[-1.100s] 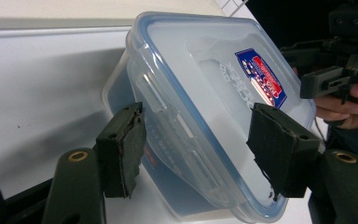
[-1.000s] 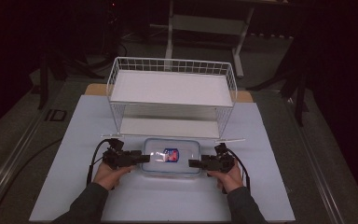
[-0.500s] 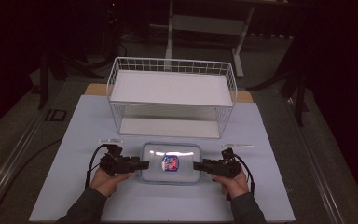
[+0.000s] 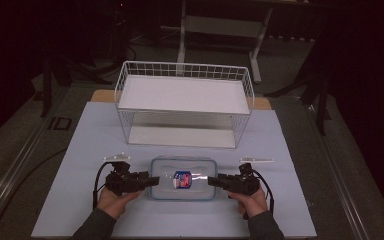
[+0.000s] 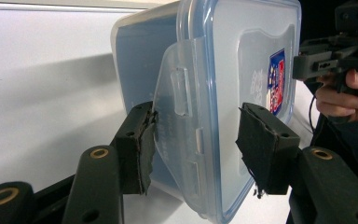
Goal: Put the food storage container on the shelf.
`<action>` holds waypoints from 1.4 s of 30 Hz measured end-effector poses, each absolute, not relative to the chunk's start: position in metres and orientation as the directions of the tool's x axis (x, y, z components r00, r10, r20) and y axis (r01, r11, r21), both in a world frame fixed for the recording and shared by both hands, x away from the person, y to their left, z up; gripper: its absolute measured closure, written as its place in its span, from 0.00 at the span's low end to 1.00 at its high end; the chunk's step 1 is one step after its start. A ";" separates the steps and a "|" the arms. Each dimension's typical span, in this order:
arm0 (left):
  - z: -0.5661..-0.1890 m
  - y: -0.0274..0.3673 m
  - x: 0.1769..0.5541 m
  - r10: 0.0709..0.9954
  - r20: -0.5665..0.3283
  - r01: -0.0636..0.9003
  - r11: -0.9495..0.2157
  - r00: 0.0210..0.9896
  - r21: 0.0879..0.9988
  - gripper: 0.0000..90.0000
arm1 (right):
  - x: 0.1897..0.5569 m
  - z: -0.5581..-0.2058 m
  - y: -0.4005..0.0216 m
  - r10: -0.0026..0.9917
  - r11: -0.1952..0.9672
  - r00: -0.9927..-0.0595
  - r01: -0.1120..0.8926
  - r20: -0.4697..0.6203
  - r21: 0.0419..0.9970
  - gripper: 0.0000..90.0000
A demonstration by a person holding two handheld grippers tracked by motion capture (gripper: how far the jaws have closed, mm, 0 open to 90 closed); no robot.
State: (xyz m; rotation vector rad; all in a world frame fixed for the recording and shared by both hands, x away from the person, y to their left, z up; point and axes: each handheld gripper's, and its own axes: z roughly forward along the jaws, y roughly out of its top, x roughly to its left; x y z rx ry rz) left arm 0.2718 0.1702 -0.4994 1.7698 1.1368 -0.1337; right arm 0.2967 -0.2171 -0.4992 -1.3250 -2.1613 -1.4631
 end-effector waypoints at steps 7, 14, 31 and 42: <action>-0.494 0.175 0.271 0.636 -0.549 0.728 -0.029 0.542 0.685 0.54 | 0.295 -0.499 -0.214 0.551 0.106 -0.576 0.766 0.603 0.634 0.57; -0.490 0.179 0.270 0.637 -0.543 0.713 -0.013 0.546 0.701 0.54 | 0.293 -0.498 -0.210 0.546 0.095 -0.585 0.754 0.600 0.650 0.57; -0.469 0.181 0.269 0.628 -0.502 0.650 -0.008 0.594 0.760 0.54 | 0.288 -0.475 -0.209 0.551 0.063 -0.628 0.688 0.549 0.723 0.58; -0.449 0.184 0.270 0.632 -0.475 0.606 0.010 0.613 0.795 0.54 | 0.292 -0.456 -0.206 0.542 0.042 -0.657 0.644 0.524 0.764 0.58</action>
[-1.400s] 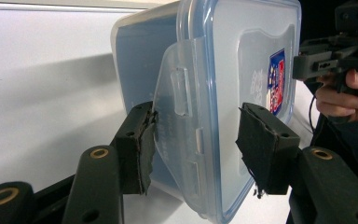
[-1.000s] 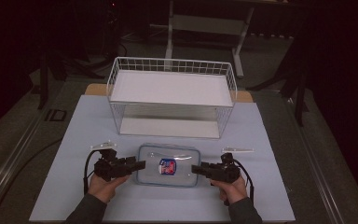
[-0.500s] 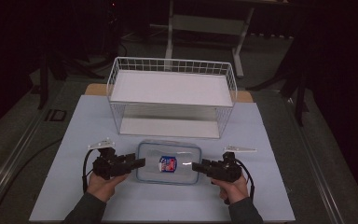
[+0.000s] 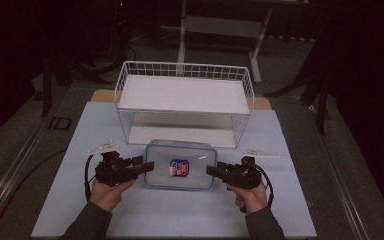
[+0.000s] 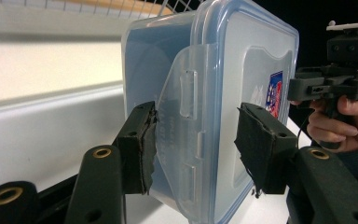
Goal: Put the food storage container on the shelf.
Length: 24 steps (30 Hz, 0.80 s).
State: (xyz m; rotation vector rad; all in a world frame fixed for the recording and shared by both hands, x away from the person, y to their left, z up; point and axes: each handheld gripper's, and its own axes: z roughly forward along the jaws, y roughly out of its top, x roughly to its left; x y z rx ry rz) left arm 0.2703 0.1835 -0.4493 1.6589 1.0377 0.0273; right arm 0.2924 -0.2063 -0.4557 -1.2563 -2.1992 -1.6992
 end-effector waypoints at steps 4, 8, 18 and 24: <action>-0.443 0.183 0.272 0.628 -0.468 0.596 0.009 0.622 0.803 0.54 | 0.293 -0.446 -0.206 0.546 0.049 -0.677 0.613 0.493 0.788 0.58; -0.437 0.183 0.273 0.627 -0.460 0.583 0.011 0.628 0.812 0.54 | 0.293 -0.438 -0.206 0.551 0.051 -0.685 0.597 0.476 0.800 0.58; -0.411 0.184 0.277 0.627 -0.417 0.525 0.015 0.658 0.851 0.54 | 0.300 -0.406 -0.205 0.550 0.067 -0.730 0.522 0.405 0.850 0.57; -0.397 0.185 0.279 0.628 -0.388 0.491 0.011 0.675 0.871 0.54 | 0.303 -0.392 -0.204 0.546 0.061 -0.747 0.488 0.380 0.871 0.57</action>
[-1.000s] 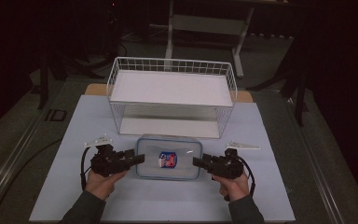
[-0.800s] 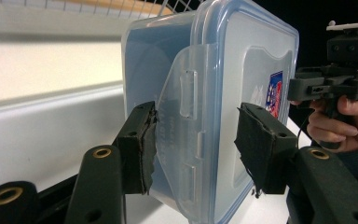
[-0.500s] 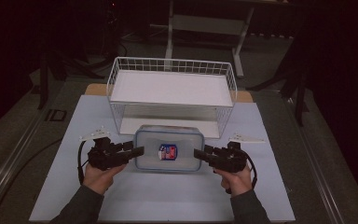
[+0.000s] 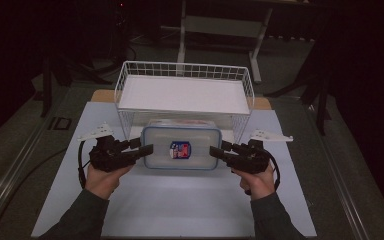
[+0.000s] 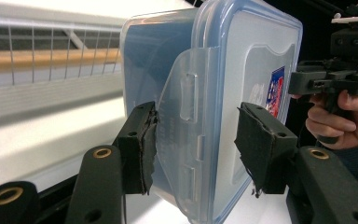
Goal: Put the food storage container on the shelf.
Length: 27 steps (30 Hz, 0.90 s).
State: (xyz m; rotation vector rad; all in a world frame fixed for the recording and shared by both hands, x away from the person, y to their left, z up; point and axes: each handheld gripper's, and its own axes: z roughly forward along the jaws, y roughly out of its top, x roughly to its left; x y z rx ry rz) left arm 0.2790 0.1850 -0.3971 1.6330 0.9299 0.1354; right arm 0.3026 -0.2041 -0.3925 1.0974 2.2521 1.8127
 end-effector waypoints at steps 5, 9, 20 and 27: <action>-0.387 0.186 0.282 0.627 -0.368 0.461 0.016 0.687 0.887 0.54 | 0.305 -0.380 -0.203 0.546 0.061 -0.759 0.459 0.355 0.886 0.57; -0.379 0.187 0.283 0.628 -0.353 0.443 0.014 0.694 0.896 0.54 | 0.307 -0.373 -0.202 0.546 0.062 -0.765 0.442 0.340 0.895 0.57; -0.362 0.186 0.284 0.630 -0.318 0.396 0.019 0.708 0.918 0.54 | 0.310 -0.353 -0.203 0.542 0.057 -0.785 0.392 0.301 0.918 0.57; -0.344 0.185 0.293 0.627 -0.271 0.328 0.026 0.730 0.944 0.54 | 0.316 -0.337 -0.204 0.542 0.041 -0.796 0.346 0.270 0.937 0.57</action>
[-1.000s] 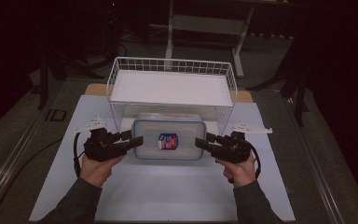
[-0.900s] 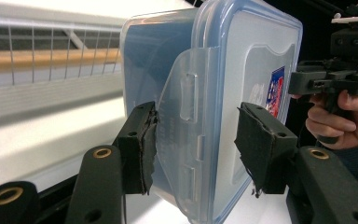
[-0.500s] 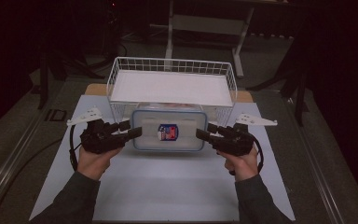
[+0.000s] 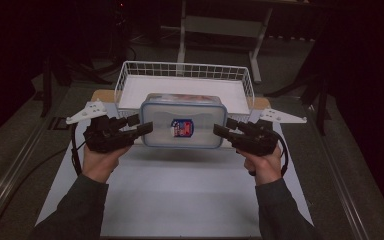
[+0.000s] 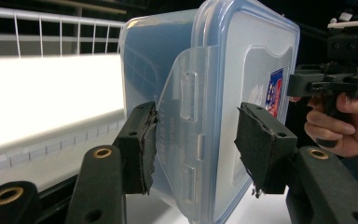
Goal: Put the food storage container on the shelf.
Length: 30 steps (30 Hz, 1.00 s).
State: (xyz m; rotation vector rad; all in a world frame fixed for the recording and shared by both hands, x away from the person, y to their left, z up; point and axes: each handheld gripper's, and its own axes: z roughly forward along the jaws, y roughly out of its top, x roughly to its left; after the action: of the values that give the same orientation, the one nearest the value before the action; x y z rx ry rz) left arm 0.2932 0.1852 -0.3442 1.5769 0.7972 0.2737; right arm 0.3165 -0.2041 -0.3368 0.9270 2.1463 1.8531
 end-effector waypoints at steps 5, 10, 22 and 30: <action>-0.335 0.185 0.301 0.625 -0.255 0.304 0.030 0.738 0.952 0.54 | 0.322 -0.329 -0.205 0.544 0.037 -0.800 0.325 0.254 0.945 0.57; -0.329 0.186 0.316 0.624 -0.257 0.293 0.047 0.738 0.955 0.54 | 0.335 -0.322 -0.204 0.548 0.022 -0.797 0.318 0.255 0.948 0.57; -0.317 0.189 0.340 0.629 -0.244 0.279 0.045 0.738 0.959 0.54 | 0.360 -0.313 -0.201 0.545 0.006 -0.798 0.310 0.257 0.951 0.57; -0.321 0.190 0.365 0.618 -0.273 0.299 0.064 0.738 0.952 0.54 | 0.376 -0.313 -0.200 0.552 -0.007 -0.787 0.326 0.275 0.946 0.57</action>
State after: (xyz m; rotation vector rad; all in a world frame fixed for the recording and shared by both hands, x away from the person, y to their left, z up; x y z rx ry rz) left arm 0.3650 0.1905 -0.3208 1.5318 0.7750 0.2812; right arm 0.3759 -0.1999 -0.3127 0.9342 2.0794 1.8929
